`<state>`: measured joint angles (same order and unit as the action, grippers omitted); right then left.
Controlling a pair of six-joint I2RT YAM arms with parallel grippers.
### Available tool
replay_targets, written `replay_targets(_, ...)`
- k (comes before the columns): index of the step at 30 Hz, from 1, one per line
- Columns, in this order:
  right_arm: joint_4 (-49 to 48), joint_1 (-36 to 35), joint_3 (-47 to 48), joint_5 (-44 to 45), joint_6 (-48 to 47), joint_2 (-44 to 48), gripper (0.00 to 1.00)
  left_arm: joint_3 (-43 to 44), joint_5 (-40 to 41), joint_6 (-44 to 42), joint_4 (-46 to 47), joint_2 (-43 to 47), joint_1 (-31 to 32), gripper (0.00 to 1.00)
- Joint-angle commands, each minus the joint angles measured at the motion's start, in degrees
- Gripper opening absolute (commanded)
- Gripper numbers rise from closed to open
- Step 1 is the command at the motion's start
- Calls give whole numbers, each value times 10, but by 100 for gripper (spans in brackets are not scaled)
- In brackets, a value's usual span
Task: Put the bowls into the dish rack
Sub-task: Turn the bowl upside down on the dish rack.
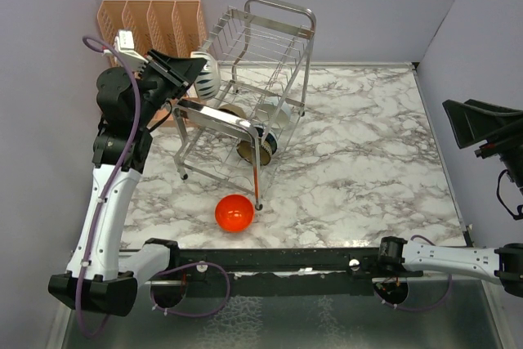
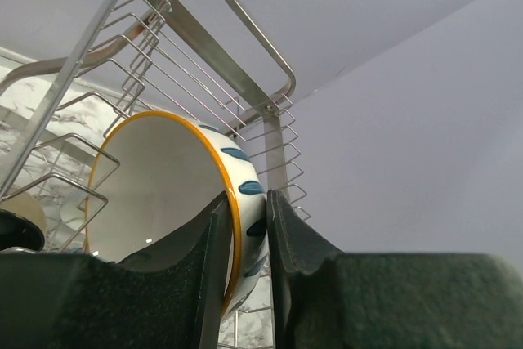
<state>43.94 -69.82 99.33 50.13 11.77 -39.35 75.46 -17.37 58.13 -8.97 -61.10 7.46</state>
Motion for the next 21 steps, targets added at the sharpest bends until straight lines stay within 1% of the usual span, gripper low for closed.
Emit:
replay_targets(1, 19, -5, 7, 1, 2, -14, 66, -1, 34, -54, -101, 2, -15, 25)
replay_targets(8, 18, -5, 7, -3, 4, -18, 66, 18, 46, -82, -118, -1, -20, 26)
replay_targets(10, 19, -5, 8, -3, 4, -18, 66, 19, 50, -89, -121, -6, -22, 30)
replay_targets(11, 19, -5, 8, -3, 4, -17, 66, 34, 52, -93, -123, -9, -22, 30)
replay_targets(21, 19, -5, 10, 1, -1, -16, 65, 52, 59, -103, -116, -31, -30, 31)
